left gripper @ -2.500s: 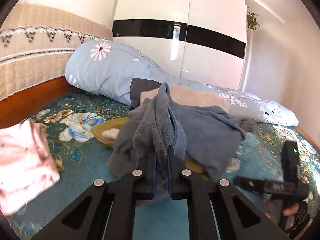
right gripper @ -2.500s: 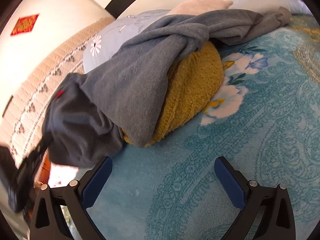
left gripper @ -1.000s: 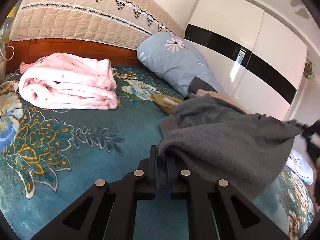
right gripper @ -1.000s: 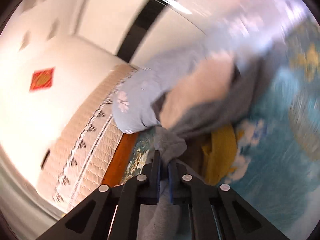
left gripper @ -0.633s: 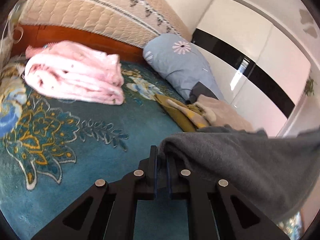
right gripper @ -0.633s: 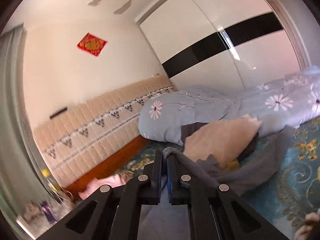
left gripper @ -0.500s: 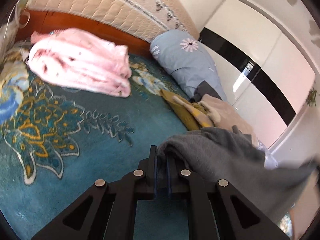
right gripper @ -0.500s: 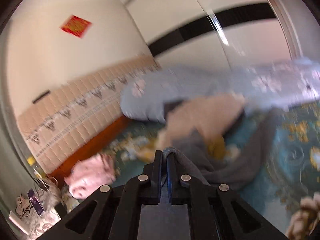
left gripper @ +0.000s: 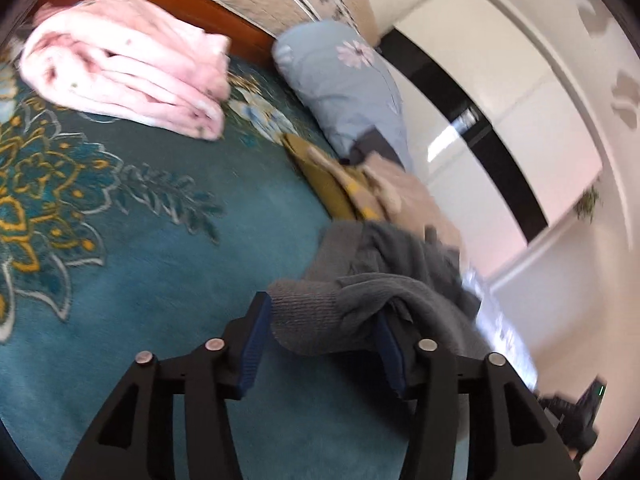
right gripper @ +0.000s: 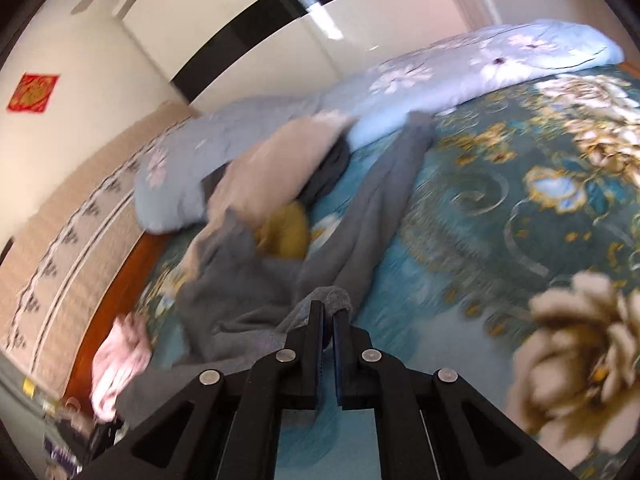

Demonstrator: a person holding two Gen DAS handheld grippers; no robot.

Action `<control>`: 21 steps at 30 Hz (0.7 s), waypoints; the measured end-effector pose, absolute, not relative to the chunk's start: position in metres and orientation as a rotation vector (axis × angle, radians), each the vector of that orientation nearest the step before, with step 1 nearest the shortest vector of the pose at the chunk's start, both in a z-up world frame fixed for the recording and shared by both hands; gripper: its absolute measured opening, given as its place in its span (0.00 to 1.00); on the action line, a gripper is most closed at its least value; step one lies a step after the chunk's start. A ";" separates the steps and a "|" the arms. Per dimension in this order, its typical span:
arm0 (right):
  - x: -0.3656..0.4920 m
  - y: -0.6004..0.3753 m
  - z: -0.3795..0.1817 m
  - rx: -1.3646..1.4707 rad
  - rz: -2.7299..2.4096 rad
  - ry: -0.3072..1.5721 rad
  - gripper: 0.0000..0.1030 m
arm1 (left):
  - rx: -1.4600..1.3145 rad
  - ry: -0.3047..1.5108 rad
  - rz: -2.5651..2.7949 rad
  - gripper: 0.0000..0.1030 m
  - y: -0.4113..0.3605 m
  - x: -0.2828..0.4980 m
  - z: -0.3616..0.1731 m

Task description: Fold clothes

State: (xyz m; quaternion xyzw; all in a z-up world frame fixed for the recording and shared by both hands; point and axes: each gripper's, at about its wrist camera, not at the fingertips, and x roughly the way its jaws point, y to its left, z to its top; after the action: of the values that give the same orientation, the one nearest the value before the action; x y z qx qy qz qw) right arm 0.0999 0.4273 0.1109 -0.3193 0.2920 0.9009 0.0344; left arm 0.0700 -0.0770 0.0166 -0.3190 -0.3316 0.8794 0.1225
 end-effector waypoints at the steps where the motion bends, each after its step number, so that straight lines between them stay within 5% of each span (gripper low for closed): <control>1: 0.097 0.436 0.109 -0.977 2.745 0.913 0.04 | -0.950 -0.939 2.552 0.53 -0.072 0.069 0.016; 10: 0.076 0.509 0.040 -1.088 2.440 1.251 0.04 | -1.115 -1.029 2.216 0.58 -0.063 0.068 -0.006; 21: 0.068 0.506 0.030 -1.167 2.542 1.144 0.05 | -0.993 -1.531 1.910 0.61 -0.102 0.092 -0.035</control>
State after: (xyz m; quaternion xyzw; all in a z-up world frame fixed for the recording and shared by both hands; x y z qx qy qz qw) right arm 0.0684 0.5057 0.0302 -0.3855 0.3779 0.8397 0.0595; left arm 0.0923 -0.1025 -0.0353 -0.3644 -0.5615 0.7006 0.2473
